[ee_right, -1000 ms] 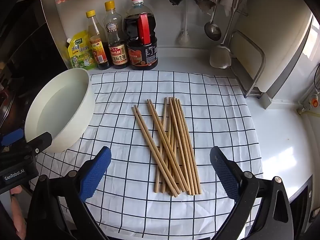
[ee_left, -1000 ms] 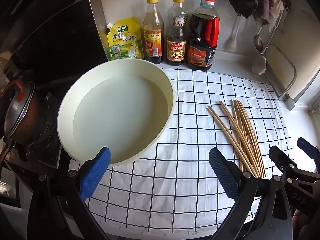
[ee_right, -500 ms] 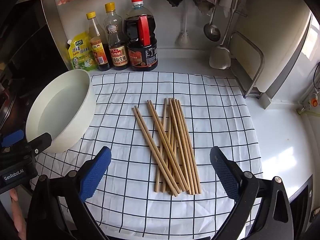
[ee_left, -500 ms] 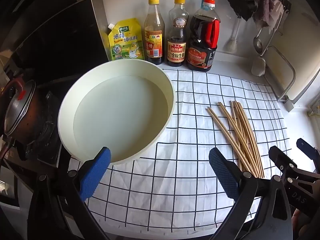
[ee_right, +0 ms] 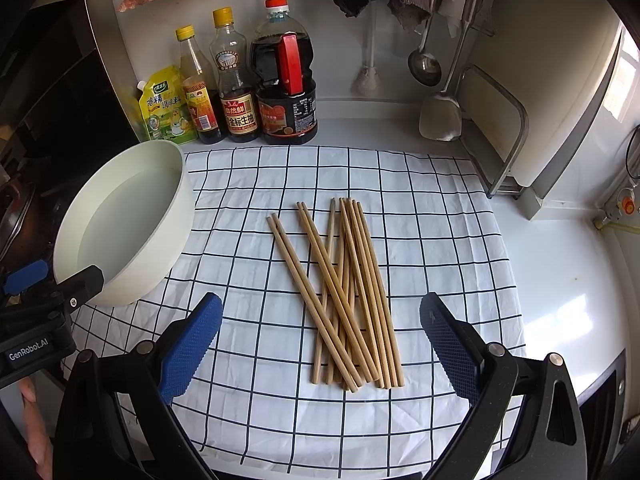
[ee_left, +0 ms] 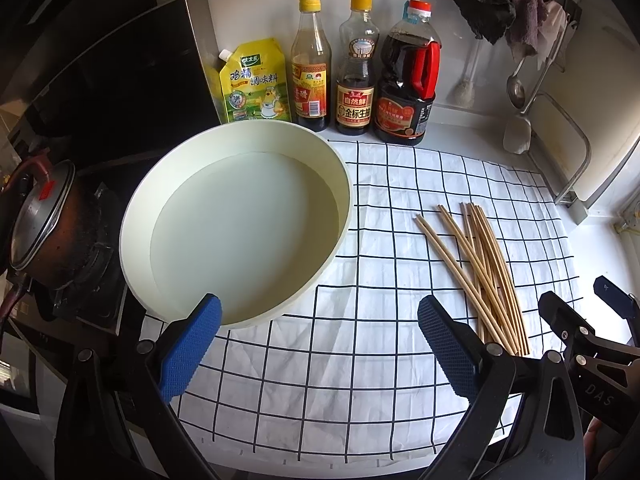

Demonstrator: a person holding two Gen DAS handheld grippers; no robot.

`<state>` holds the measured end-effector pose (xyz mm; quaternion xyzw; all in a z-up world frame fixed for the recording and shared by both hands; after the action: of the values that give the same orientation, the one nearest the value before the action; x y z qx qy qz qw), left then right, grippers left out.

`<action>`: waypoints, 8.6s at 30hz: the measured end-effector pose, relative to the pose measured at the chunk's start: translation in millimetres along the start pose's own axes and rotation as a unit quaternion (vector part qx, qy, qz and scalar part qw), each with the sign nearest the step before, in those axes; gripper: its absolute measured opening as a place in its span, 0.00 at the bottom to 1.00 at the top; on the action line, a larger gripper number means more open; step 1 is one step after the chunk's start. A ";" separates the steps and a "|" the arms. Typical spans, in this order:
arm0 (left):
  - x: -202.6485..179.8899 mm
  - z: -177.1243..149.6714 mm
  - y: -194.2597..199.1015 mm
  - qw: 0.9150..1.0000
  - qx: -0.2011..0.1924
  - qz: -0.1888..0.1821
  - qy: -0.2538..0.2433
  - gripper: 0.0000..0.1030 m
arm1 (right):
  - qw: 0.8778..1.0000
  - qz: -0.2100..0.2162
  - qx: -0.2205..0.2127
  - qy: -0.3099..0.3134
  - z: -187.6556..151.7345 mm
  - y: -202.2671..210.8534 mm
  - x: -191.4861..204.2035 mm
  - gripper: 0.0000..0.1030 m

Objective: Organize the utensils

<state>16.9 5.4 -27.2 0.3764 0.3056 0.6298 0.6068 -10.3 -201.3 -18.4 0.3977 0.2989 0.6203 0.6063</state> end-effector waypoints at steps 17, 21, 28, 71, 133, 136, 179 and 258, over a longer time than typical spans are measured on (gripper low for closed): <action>0.9 -0.7 1.1 1.000 -0.001 0.000 -0.001 0.94 | 1.000 0.001 -0.001 0.000 -0.7 2.0 0.3 0.92; 1.0 -0.6 0.9 1.000 -0.001 0.000 0.000 0.94 | 1.000 0.001 -0.001 0.000 -1.3 1.4 0.1 0.92; 1.2 -0.5 1.2 1.000 -0.001 0.001 0.000 0.94 | 1.000 0.001 -0.002 0.000 -1.0 1.5 0.2 0.92; -2.5 -8.3 -13.9 1.000 0.016 -0.005 -0.003 0.94 | 1.000 0.011 0.005 -0.008 -9.0 -5.2 -9.5 0.92; -144.2 -43.6 -129.5 0.995 0.084 -0.005 0.043 0.94 | 0.998 -0.012 0.047 0.049 -34.9 -135.9 -142.6 0.92; -145.5 -43.6 -129.4 0.996 0.083 -0.003 0.044 0.94 | 0.997 -0.013 0.052 0.051 -36.9 -137.9 -143.7 0.92; -148.3 -49.9 -137.4 0.992 0.112 0.009 0.050 0.94 | 0.998 -0.011 0.047 0.052 -38.9 -138.8 -140.0 0.92; -77.1 36.2 -45.5 0.990 0.026 -0.121 -0.075 0.07 | 0.997 0.080 -0.017 -0.002 13.8 -59.1 -52.3 0.06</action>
<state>70.3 -70.4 -54.3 0.3987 0.3188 0.5138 0.6895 29.2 -249.5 -68.7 0.4117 0.2543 0.6710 0.5618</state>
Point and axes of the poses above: each gripper's, at about its wrist camera, not at the fingertips, and y roughly against the way its jaws point, x to its left, z to its top, the point moved 4 cm from there along -y, roughly the way its jaws point, and after that the axes turned 5 degrees about z, right-handed, at the moved point
